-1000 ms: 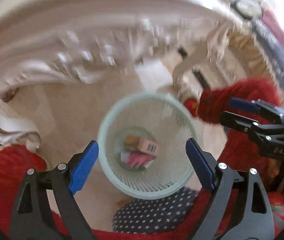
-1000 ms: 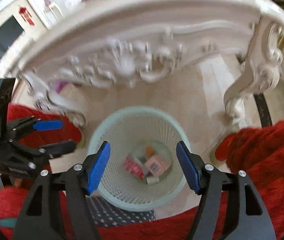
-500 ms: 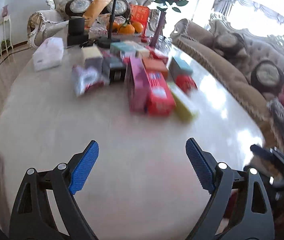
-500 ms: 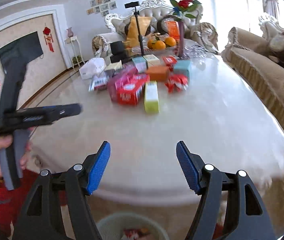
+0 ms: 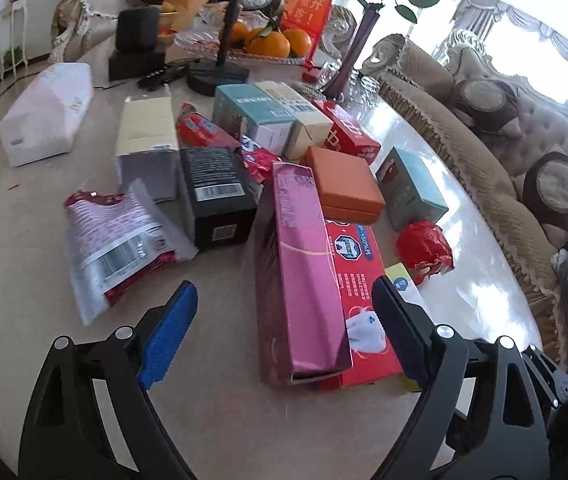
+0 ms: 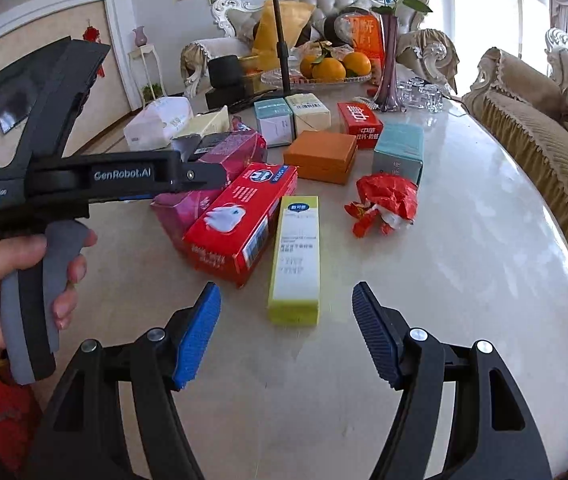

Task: Collect trash
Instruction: 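Grasp the magenta box with the left tool while the right tool grasps the yellow-green cleanser tube, then carry the magenta box and cleanser tube over the wastebasket and open both tools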

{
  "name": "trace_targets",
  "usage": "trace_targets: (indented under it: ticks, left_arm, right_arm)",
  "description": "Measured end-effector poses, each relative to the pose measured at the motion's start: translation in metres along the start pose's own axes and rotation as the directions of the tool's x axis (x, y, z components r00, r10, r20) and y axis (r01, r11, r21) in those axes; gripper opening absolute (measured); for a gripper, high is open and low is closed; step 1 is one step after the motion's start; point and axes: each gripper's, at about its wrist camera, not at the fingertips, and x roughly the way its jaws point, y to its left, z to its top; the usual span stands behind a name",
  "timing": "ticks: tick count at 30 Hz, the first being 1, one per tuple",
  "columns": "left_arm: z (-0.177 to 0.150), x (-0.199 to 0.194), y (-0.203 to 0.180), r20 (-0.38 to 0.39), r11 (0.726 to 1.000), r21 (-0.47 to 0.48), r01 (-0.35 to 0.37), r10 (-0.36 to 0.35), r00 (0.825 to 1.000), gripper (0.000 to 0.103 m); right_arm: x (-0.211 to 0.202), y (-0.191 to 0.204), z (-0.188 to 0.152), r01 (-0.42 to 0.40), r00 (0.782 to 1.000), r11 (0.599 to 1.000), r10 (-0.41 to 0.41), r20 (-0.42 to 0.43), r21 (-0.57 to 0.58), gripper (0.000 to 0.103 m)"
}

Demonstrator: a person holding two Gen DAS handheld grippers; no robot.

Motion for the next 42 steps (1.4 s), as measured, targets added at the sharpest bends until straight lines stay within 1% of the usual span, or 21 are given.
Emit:
trace_targets:
  ticks: [3, 6, 8, 10, 14, 16, 17, 19, 20, 21, 22, 24, 28, 31, 32, 35, 37, 38, 40, 41, 42]
  left_arm:
    - [-0.001, 0.004, 0.000, 0.000, 1.000, 0.021, -0.015, 0.015, 1.000, 0.086]
    - [-0.002, 0.001, 0.011, 0.012, 0.997, 0.034, -0.063, 0.062, 0.998, 0.086]
    - [-0.002, 0.002, 0.019, -0.001, 0.999, 0.013, -0.046, 0.046, 0.999, 0.083]
    - [-0.002, 0.007, 0.018, -0.017, 0.998, 0.022, -0.050, 0.051, 0.999, 0.074]
    - [-0.003, 0.017, 0.012, -0.044, 0.998, 0.050, -0.035, 0.037, 0.998, 0.064]
    - [-0.002, 0.022, 0.013, -0.058, 0.998, 0.043, -0.039, 0.042, 0.997, 0.052]
    - [-0.001, 0.023, 0.013, -0.065, 0.999, 0.038, -0.027, 0.029, 0.997, 0.049]
    - [0.001, 0.025, 0.013, -0.077, 0.999, 0.037, 0.001, 0.002, 0.997, 0.037]
    - [0.002, 0.026, 0.012, -0.083, 0.999, 0.044, 0.012, -0.008, 0.997, 0.034]
    - [0.001, 0.026, 0.009, -0.082, 0.998, 0.061, 0.017, -0.012, 0.997, 0.028]
    - [0.001, 0.025, 0.007, -0.078, 0.997, 0.075, 0.002, 0.004, 0.997, 0.028]
    - [-0.001, 0.023, 0.005, -0.061, 0.996, 0.089, -0.029, 0.035, 0.998, 0.028]
    - [-0.001, 0.008, 0.009, -0.032, 0.998, 0.062, -0.010, 0.012, 0.999, 0.028]
    - [-0.005, -0.015, 0.007, 0.003, 0.997, 0.080, -0.012, 0.012, 1.000, 0.028]
    - [-0.011, -0.030, 0.006, 0.019, 0.996, 0.092, -0.006, 0.005, 1.000, 0.028]
    - [-0.031, -0.068, 0.000, 0.058, 0.993, 0.120, 0.008, -0.015, 0.998, 0.028]
    - [-0.058, -0.101, -0.007, 0.079, 0.988, 0.154, 0.030, -0.043, 0.996, 0.028]
    - [-0.071, -0.116, -0.011, 0.086, 0.985, 0.168, 0.042, -0.057, 0.995, 0.028]
    - [-0.109, -0.149, -0.021, 0.092, 0.976, 0.205, 0.068, -0.088, 0.992, 0.028]
    - [-0.127, -0.161, -0.025, 0.089, 0.971, 0.225, 0.080, -0.103, 0.991, 0.028]
    - [-0.156, -0.176, -0.031, 0.070, 0.965, 0.242, 0.104, -0.124, 0.990, 0.028]
  right_arm:
    - [0.009, -0.003, 0.001, 0.003, 1.000, 1.000, -0.003, -0.029, 0.014, 0.065]
    - [0.013, -0.007, -0.003, 0.059, 0.997, 0.998, -0.060, -0.046, -0.011, 0.065]
    - [0.015, -0.013, -0.005, 0.072, 0.996, 0.997, -0.072, -0.049, -0.004, 0.065]
    - [0.020, -0.017, -0.003, 0.062, 0.996, 0.998, -0.060, -0.071, 0.018, 0.065]
    - [0.029, -0.011, 0.002, 0.044, 0.993, 0.999, -0.045, -0.107, -0.015, 0.064]
    - [0.030, -0.007, 0.005, 0.047, 0.993, 0.998, -0.052, -0.111, -0.042, 0.064]
    - [0.032, -0.004, 0.007, 0.054, 0.992, 0.997, -0.061, -0.114, -0.060, 0.064]
    - [0.037, -0.002, 0.009, 0.061, 0.989, 0.995, -0.071, -0.127, -0.082, 0.062]
    - [0.039, -0.002, 0.010, 0.062, 0.988, 0.995, -0.073, -0.135, -0.083, 0.062]
    - [0.039, -0.002, 0.011, 0.066, 0.989, 0.995, -0.076, -0.130, -0.080, 0.049]
    - [0.038, -0.002, 0.012, 0.072, 0.989, 0.994, -0.081, -0.126, -0.076, 0.030]
    - [0.037, -0.003, 0.012, 0.064, 0.988, 0.996, -0.072, -0.135, -0.062, 0.028]
    - [0.026, -0.001, 0.006, 0.072, 0.991, 0.995, -0.078, -0.105, -0.066, 0.028]
    - [0.007, -0.005, 0.004, 0.086, 0.994, 0.996, -0.088, -0.066, -0.032, 0.028]
    - [-0.006, -0.009, 0.003, 0.081, 0.996, 0.997, -0.081, -0.043, -0.004, 0.028]
    - [-0.037, -0.015, -0.004, 0.016, 1.000, 0.997, -0.016, 0.005, 0.073, 0.028]
    - [-0.067, -0.014, -0.018, -0.046, 0.998, 0.994, 0.042, 0.045, 0.100, 0.028]
    - [-0.086, -0.009, -0.032, -0.083, 0.995, 0.992, 0.077, 0.061, 0.097, 0.028]
    - [-0.111, 0.002, -0.054, -0.117, 0.992, 0.990, 0.112, 0.066, 0.077, 0.028]
    - [-0.127, 0.010, -0.075, -0.134, 0.990, 0.989, 0.131, 0.055, 0.067, 0.028]
    - [-0.135, 0.014, -0.087, -0.146, 0.989, 0.987, 0.144, 0.044, 0.067, 0.028]
